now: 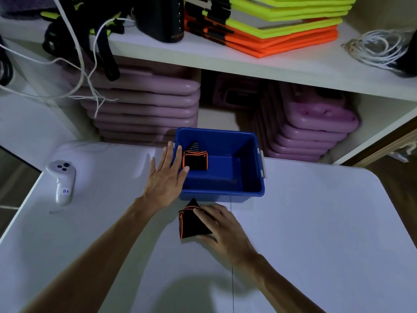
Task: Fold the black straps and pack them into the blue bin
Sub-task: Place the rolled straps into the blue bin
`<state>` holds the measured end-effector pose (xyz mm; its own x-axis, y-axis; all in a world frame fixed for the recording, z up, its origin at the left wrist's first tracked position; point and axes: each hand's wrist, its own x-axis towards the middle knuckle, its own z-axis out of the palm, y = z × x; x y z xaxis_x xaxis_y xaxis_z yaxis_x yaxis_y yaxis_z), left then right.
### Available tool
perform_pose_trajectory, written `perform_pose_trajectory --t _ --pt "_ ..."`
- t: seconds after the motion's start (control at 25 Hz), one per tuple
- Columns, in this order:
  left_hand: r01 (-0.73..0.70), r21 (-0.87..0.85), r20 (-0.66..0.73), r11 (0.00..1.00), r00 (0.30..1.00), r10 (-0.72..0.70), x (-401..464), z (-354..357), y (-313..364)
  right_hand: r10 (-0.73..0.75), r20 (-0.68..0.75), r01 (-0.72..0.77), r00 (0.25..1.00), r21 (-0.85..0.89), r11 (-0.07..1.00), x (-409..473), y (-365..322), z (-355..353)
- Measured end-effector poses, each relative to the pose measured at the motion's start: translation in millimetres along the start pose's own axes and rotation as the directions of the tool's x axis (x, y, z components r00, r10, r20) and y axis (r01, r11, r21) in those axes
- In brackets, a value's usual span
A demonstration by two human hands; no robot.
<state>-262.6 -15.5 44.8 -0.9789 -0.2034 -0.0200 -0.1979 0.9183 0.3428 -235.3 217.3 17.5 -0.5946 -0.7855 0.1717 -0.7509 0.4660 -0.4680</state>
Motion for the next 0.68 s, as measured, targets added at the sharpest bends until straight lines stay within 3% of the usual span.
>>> perform_pose_trajectory --t 0.12,0.32,0.44,0.56,0.68 --pt "-0.009 -0.015 -0.024 1.000 1.000 0.009 0 1 0 -0.048 -0.152 0.036 0.987 -0.081 0.996 -3 12 -40" --pt "-0.019 -0.030 -0.037 0.999 0.999 0.017 0 3 -1 -0.017 -0.120 0.033 0.993 0.134 0.990 19 12 -92" --pt "-0.010 -0.047 -0.060 0.999 0.998 0.007 1 4 -1 -0.094 -0.264 0.124 0.960 0.099 0.987 35 13 -113" --pt "-0.007 -0.061 -0.059 0.998 0.998 0.003 0 6 -1 0.028 -0.348 -0.013 0.937 0.043 0.999 75 45 -120" --pt "-0.012 -0.047 -0.071 0.999 0.997 0.009 0 7 -2 0.170 -0.285 -0.167 0.943 0.033 0.985 102 78 -103"
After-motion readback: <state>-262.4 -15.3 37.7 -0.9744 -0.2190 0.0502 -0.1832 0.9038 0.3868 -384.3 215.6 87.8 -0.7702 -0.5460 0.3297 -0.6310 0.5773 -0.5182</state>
